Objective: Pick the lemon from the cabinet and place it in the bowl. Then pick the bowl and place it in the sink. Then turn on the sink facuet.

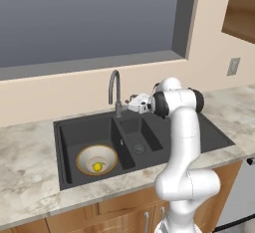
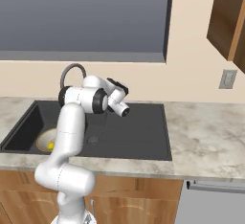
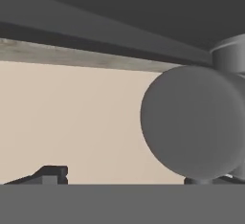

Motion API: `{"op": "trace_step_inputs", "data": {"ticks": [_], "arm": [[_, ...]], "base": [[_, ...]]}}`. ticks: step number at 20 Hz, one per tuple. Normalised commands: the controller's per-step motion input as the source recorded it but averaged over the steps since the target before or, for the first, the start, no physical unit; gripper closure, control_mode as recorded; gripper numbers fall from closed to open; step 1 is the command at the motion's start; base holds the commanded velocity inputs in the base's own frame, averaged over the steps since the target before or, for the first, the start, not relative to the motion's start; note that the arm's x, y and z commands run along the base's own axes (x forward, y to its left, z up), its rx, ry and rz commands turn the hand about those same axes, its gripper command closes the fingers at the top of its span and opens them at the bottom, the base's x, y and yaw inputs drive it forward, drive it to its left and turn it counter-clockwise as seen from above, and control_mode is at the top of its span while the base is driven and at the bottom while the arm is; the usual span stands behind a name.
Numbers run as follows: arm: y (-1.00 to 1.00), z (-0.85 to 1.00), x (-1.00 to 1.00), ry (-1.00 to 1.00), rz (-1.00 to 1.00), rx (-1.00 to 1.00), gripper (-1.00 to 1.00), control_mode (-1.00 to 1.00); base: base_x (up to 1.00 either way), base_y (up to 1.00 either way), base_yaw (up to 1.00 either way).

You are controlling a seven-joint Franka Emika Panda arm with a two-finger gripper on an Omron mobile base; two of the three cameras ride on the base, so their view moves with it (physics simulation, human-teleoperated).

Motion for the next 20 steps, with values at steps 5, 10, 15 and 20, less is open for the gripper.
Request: {"op": "trace_step_inputs", "data": {"ticks": [5, 10, 15, 20], "arm": [[0.00, 0.00, 0.18, 0.03, 0.00, 0.01, 1.00, -1.00], [-0.17, 0.00, 0.04, 0.13, 0.00, 0.03, 1.00, -1.00], [-0.71, 0.00, 0.00, 0.16, 0.00, 0.10, 1.00, -1.00], [-0.97, 0.00, 0.00, 0.17, 0.00, 0.13, 1.00, -1.00]], "base": [[0.00, 0.00, 0.00], [0.00, 0.00, 0.00], [0.00, 0.00, 0.00], [0.00, 0.00, 0.00]]}}
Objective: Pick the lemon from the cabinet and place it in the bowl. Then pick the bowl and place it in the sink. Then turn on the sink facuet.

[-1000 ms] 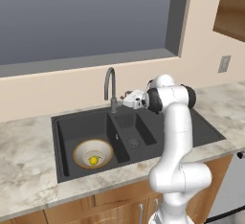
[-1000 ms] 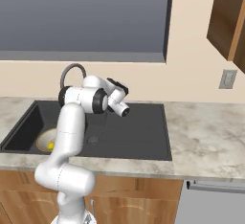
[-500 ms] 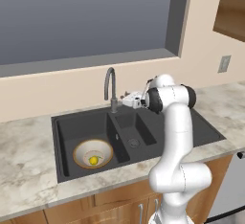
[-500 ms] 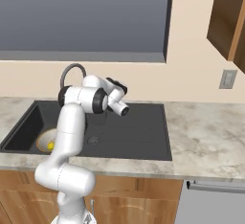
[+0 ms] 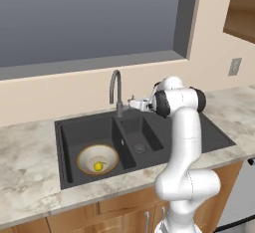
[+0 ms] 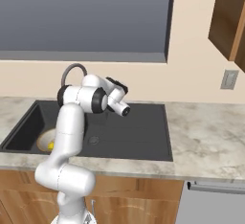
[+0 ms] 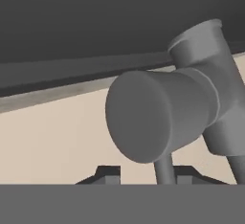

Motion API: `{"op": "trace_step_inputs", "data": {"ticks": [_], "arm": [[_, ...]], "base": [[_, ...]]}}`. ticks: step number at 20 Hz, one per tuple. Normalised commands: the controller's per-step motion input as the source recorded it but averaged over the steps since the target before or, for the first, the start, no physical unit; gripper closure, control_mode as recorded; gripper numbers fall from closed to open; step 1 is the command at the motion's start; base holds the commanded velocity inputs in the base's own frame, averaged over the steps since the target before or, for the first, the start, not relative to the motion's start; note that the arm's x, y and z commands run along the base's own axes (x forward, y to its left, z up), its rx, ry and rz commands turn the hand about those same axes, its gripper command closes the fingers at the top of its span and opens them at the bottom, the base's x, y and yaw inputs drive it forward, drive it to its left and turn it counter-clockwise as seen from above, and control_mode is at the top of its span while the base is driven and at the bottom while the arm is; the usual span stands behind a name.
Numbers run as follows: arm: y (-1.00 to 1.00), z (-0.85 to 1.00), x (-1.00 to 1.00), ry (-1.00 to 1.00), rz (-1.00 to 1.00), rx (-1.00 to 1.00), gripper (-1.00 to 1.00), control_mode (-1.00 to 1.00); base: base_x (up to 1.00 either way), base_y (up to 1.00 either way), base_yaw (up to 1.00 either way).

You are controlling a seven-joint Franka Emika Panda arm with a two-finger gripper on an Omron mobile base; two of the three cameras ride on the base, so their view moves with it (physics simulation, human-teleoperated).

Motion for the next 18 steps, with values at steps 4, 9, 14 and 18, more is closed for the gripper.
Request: {"op": "trace_step_inputs", "data": {"ticks": [4, 9, 14, 18], "arm": [[-1.00, -0.02, 0.00, 0.15, 0.00, 0.14, 1.00, -1.00], [-0.99, -0.09, 0.00, 0.14, 0.00, 0.12, 1.00, -1.00], [-0.97, -0.16, 0.00, 0.13, 0.00, 0.11, 1.00, -1.00], [-0.75, -0.15, 0.00, 0.13, 0.00, 0.06, 1.00, -1.00]], "base": [[0.00, 0.00, 0.00], [0.00, 0.00, 0.00], [0.00, 0.00, 0.00], [0.00, 0.00, 0.00]]}}
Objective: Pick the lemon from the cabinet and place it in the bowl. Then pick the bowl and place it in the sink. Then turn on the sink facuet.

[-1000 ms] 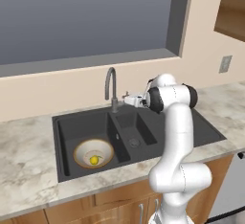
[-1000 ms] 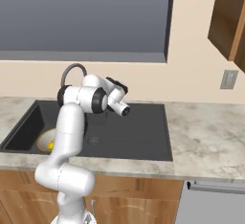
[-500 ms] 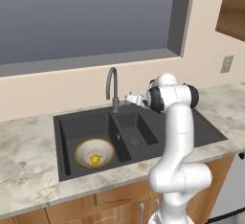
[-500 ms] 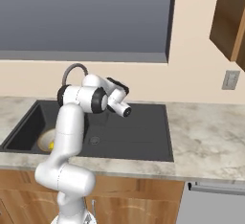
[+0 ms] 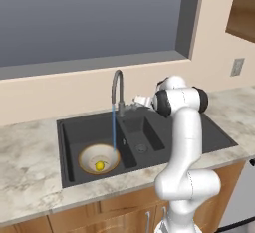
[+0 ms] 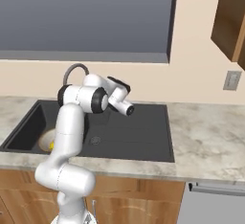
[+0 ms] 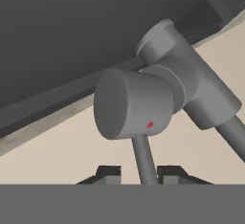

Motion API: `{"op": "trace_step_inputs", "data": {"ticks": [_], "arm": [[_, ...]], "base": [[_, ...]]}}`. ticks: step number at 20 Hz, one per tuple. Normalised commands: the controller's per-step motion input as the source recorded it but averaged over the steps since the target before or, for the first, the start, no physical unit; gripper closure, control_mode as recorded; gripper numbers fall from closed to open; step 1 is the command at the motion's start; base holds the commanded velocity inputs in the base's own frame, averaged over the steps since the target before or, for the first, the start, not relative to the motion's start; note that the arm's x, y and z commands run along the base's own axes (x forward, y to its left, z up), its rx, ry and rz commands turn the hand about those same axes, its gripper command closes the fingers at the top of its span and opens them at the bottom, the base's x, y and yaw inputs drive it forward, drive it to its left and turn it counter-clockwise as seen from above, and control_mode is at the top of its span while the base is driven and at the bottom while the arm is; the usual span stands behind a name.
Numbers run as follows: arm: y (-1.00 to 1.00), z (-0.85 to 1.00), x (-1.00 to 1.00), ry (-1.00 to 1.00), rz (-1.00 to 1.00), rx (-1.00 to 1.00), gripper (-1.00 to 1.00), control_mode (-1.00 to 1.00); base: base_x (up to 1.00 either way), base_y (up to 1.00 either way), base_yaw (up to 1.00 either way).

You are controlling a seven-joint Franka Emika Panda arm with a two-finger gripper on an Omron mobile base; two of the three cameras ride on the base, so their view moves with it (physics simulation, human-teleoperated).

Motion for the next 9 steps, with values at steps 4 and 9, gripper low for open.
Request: {"op": "trace_step_inputs", "data": {"ticks": [4, 9], "arm": [[-0.35, -0.06, 0.00, 0.08, 0.00, 0.03, 1.00, -1.00], [-0.02, 0.00, 0.00, 0.00, 0.00, 0.01, 1.00, -1.00]], "base": [[0.00, 0.00, 0.00], [0.00, 0.00, 0.00]]}}
